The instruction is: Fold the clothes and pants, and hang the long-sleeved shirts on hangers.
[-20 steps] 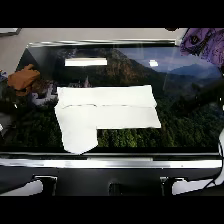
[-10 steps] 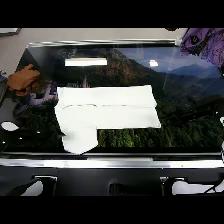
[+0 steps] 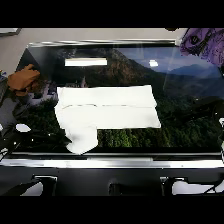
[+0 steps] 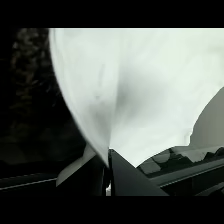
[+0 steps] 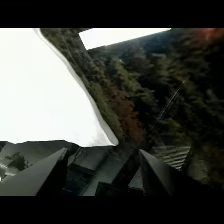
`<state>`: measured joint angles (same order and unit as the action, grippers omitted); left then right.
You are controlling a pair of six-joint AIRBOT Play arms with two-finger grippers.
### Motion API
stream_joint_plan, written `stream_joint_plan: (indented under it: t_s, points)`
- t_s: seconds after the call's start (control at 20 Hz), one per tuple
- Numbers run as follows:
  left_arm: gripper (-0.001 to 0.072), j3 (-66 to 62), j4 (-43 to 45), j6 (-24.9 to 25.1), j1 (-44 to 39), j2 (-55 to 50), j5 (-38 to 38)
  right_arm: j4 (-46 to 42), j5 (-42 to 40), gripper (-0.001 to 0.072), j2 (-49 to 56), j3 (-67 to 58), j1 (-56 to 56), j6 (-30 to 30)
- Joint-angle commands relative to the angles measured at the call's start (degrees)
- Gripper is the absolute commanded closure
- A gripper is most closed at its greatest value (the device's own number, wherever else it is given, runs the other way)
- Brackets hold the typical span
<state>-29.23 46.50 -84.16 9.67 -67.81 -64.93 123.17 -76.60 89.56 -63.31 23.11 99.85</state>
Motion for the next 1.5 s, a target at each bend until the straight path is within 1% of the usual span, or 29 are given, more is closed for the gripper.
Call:
stream_joint_plan:
  t_s: [0.0, 0.15, 0.25, 0.3, 0.35, 0.4, 0.45, 0.55, 0.6, 0.65, 0.7, 0.75, 0.9, 1.0, 1.1, 1.15, 1.25, 1.35, 1.45]
  points:
    - [0.0692, 0.07, -0.66, 0.20, -0.35, -0.17, 0.24, -0.63, 1.99, 0.0190, -0.02, 2.56, -1.95, 0.70]
    - [0.0692, 0.04, -0.68, 0.20, -0.35, -0.17, 0.24, -0.22, 6.32, 0.0192, -0.02, 5.03, -6.75, 0.66]
    - [0.0692, 0.04, -0.68, 0.20, -0.35, -0.17, 0.28, -0.39, 8.79, 0.0194, -0.02, 6.27, -9.79, -0.42]
    - [0.0691, 0.04, -0.66, 0.20, -0.33, -0.17, 0.28, -0.76, 10.12, 0.0269, -0.02, 6.36, -10.84, -0.85]
    - [0.0692, 0.00, -0.66, 0.22, -0.26, -0.15, 0.31, -0.81, 12.09, 0.0484, -0.04, 6.36, -11.23, -0.85]
    - [0.0692, -0.37, -0.63, 0.24, 0.20, -0.13, 0.22, -0.81, 13.64, 0.0667, -0.15, 6.36, -11.19, -0.92]
    - [0.0693, -1.25, -0.42, 0.26, 1.22, 0.20, -0.04, -0.79, 14.47, 0.0681, -0.59, 6.23, -10.99, -1.16]
    - [0.0694, -4.52, 0.61, 0.24, 4.33, 1.90, -1.79, -1.75, 14.23, 0.0682, -3.34, 6.05, -10.99, -2.49]
    - [0.0694, -6.58, 1.86, 0.17, 5.97, 3.54, -3.41, -3.28, 13.25, 0.0682, -5.31, 6.05, -10.99, -5.22]
    - [0.0694, -8.24, 3.17, -0.31, 7.34, 5.53, -5.42, -5.57, 10.91, 0.0682, -7.78, 6.05, -10.99, -8.74]
    - [0.0695, -9.57, 5.22, -2.16, 8.44, 7.96, -7.63, -7.74, 7.39, 0.0682, -10.36, 6.05, -10.99, -11.21]
    - [0.0694, -10.43, 7.69, -4.11, 9.11, 11.02, -10.01, -9.20, 3.48, 0.0682, -12.79, 6.08, -10.99, -12.48]
    - [0.0695, -10.62, 13.51, -7.56, 9.11, 20.59, -17.90, -13.38, -7.65, 0.0681, -20.33, 6.08, -10.99, -15.23]
    - [0.0695, -10.62, 14.38, -8.46, 9.07, 26.71, -21.44, -15.15, -10.99, 0.0681, -24.96, 6.08, -10.99, -17.35]
    - [0.0695, -10.62, 14.38, -8.44, 7.04, 29.40, -22.23, -14.73, -10.43, 0.0681, -28.17, 6.08, -10.99, -19.02]
    - [0.0695, -10.64, 14.25, -8.44, 5.35, 29.09, -21.57, -14.21, -9.64, 0.0681, -28.57, 6.05, -11.02, -19.12]
    - [0.0695, -10.67, 13.62, -8.50, 1.49, 26.29, -16.61, -13.35, -6.58, 0.0681, -27.61, 6.05, -11.02, -18.84]
    - [0.0695, -11.58, 12.09, -8.44, -1.09, 20.92, -11.10, -11.15, -2.12, 0.0681, -25.31, 6.05, -11.02, -16.46]
    - [0.0694, -14.64, 11.63, -7.89, -2.58, 13.79, -6.78, -7.61, 4.79, 0.0681, -22.01, 6.05, -11.02, -12.31]
